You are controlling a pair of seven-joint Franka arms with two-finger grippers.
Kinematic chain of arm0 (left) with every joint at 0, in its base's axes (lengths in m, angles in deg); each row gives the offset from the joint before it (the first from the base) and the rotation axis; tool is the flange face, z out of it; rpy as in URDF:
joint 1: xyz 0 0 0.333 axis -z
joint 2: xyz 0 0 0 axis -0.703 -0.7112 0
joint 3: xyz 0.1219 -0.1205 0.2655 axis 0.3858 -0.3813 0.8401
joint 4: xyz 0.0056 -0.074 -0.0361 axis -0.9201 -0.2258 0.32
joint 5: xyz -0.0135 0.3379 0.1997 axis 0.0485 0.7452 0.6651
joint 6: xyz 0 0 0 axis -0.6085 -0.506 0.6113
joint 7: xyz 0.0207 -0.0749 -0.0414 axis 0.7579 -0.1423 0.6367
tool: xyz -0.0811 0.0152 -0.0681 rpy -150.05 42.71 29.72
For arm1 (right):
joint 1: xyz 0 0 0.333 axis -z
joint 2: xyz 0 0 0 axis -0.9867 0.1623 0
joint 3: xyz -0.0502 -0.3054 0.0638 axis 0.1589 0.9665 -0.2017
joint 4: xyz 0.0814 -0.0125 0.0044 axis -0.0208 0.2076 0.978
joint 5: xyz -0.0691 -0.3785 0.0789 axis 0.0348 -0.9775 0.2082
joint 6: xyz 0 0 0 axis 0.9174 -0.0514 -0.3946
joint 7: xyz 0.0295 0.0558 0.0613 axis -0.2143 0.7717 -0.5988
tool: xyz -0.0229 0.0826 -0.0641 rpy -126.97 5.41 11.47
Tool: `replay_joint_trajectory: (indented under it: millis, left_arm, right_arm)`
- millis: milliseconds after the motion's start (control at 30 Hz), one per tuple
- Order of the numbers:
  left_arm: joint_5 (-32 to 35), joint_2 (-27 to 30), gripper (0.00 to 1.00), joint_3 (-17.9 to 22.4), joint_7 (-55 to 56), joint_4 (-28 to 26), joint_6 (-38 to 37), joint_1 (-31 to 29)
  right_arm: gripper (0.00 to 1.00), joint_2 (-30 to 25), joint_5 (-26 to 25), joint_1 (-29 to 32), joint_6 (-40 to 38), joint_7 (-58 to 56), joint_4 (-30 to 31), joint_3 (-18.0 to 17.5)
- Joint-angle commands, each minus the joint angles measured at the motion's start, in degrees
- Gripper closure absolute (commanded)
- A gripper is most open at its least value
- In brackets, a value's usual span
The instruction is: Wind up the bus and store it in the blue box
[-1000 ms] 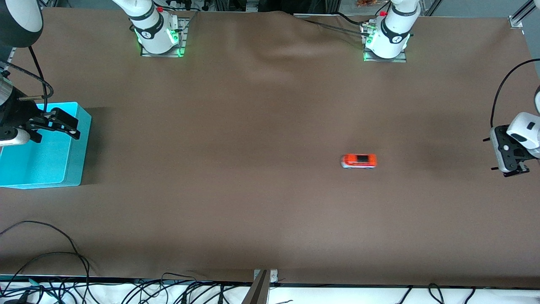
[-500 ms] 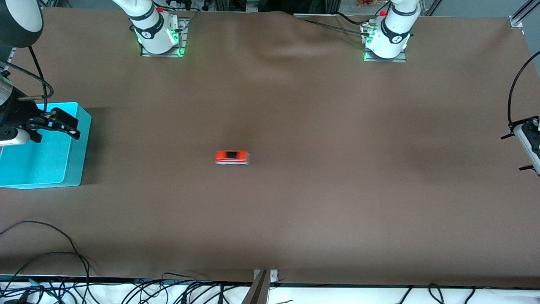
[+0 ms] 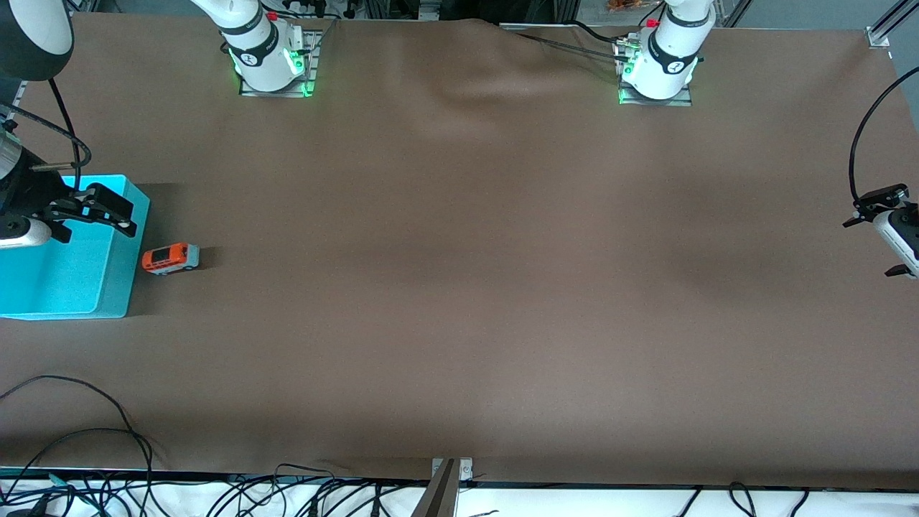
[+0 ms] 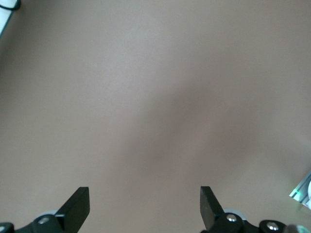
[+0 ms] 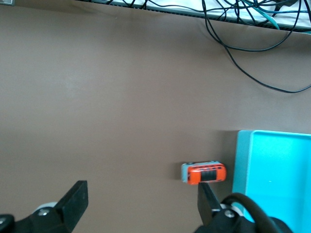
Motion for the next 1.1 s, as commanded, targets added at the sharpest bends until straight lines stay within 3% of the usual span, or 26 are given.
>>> replay_joint_trajectory:
  millis: [0, 533, 833, 1067]
  left_arm:
    - [0.90, 0.33, 0.00, -0.15, 1.72, 0.81, -2.36, -0.04]
    - [0.90, 0.42, 0.00, -0.23, 9.10, 1.07, -3.68, -0.04]
    - [0.90, 0.42, 0.00, -0.32, 25.17, 2.30, -3.42, -0.04]
    - [0.81, 0.25, 0.00, -0.15, 29.66, 3.71, -3.06, 0.05]
  right_arm:
    - [0.00, 0.27, -0.43, 0.11, -0.09, 0.00, -0.86, -0.33]
    - [0.00, 0.27, -0.43, 0.20, 0.00, 0.08, -0.86, -0.24]
    - [0.00, 0.27, -0.61, 0.20, -0.61, -0.09, -0.69, -0.24]
    - [0.00, 0.36, -0.96, 0.29, -4.92, 0.79, -0.16, -0.24]
